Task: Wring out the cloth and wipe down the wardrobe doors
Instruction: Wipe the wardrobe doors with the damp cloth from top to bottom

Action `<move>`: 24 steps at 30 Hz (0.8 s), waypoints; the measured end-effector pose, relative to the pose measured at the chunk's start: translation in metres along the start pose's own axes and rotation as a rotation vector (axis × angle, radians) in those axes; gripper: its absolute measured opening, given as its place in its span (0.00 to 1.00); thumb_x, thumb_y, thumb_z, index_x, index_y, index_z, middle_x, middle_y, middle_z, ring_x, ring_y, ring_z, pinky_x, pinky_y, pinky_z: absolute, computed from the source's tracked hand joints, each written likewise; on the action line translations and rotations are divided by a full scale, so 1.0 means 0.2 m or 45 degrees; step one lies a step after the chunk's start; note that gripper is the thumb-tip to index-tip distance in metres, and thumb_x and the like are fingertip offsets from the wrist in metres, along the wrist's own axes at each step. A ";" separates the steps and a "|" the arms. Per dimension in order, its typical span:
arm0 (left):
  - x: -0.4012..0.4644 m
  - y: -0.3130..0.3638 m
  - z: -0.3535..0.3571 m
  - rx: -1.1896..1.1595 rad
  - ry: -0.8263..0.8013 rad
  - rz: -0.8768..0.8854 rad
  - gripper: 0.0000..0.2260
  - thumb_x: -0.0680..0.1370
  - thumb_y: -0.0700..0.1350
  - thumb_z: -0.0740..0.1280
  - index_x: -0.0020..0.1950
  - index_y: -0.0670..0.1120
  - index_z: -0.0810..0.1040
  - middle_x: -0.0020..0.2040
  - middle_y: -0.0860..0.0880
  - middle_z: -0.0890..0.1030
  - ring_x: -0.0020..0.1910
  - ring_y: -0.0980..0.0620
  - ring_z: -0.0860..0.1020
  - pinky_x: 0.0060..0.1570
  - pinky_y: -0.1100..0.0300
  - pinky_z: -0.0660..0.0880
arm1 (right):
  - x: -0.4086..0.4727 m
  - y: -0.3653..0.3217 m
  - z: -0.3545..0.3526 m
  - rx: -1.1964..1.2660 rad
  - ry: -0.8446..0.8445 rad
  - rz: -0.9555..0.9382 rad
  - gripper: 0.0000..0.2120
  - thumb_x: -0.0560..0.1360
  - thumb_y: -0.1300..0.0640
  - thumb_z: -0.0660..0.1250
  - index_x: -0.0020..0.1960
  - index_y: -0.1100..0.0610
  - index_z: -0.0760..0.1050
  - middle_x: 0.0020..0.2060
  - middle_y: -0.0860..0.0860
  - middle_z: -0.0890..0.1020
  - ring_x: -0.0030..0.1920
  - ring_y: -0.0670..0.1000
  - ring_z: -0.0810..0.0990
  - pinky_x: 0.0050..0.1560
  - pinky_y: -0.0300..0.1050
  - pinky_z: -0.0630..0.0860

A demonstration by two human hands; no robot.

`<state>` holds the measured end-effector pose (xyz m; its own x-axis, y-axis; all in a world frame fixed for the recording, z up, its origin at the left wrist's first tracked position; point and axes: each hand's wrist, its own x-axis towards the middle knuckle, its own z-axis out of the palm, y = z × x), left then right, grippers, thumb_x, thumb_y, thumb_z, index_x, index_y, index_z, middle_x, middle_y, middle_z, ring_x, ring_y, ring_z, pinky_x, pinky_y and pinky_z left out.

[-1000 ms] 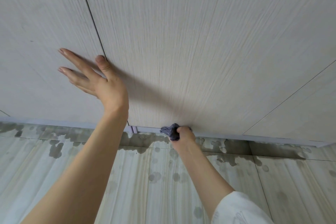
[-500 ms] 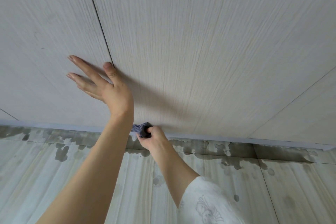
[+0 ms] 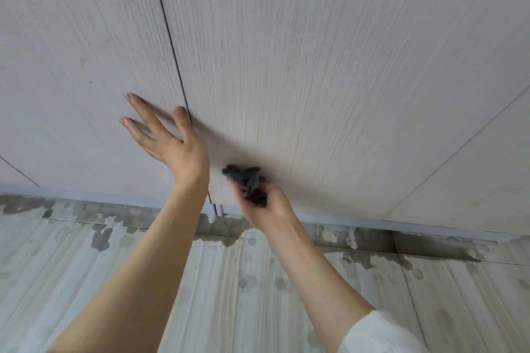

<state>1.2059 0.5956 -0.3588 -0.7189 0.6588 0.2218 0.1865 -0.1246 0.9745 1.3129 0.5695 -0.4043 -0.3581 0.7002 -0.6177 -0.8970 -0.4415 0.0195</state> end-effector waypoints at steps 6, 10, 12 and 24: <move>-0.09 -0.06 -0.10 -0.001 0.023 0.005 0.22 0.82 0.51 0.55 0.75 0.49 0.57 0.75 0.47 0.54 0.74 0.55 0.54 0.68 0.66 0.52 | -0.17 -0.12 -0.17 -0.403 0.190 -0.207 0.05 0.75 0.62 0.63 0.40 0.62 0.74 0.36 0.57 0.78 0.40 0.53 0.76 0.44 0.47 0.76; -0.16 -0.15 -0.18 0.131 0.015 -0.411 0.19 0.81 0.46 0.57 0.72 0.48 0.61 0.68 0.46 0.65 0.65 0.50 0.68 0.58 0.61 0.64 | -0.16 -0.16 -0.34 -0.821 0.299 -0.293 0.09 0.74 0.60 0.66 0.36 0.54 0.71 0.23 0.47 0.73 0.38 0.47 0.76 0.37 0.41 0.68; -0.20 -0.22 -0.22 0.260 -0.224 -0.643 0.18 0.81 0.45 0.58 0.70 0.47 0.61 0.59 0.47 0.72 0.55 0.47 0.73 0.52 0.55 0.68 | -0.17 -0.15 -0.37 -0.943 0.225 -0.337 0.06 0.75 0.64 0.65 0.42 0.54 0.73 0.21 0.47 0.70 0.29 0.45 0.71 0.34 0.38 0.70; -0.30 -0.18 -0.28 0.123 -1.549 -0.944 0.09 0.78 0.39 0.65 0.58 0.39 0.76 0.51 0.40 0.82 0.48 0.47 0.82 0.49 0.56 0.79 | -0.29 -0.05 -0.37 -1.510 -0.012 -0.560 0.16 0.71 0.76 0.62 0.48 0.57 0.72 0.43 0.55 0.78 0.47 0.53 0.78 0.54 0.47 0.78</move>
<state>1.2058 0.5189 -0.4046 0.3342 0.7699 -0.5436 0.1072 0.5420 0.8335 1.3613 0.4926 -0.4264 -0.0952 0.9171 -0.3871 -0.1596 -0.3979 -0.9034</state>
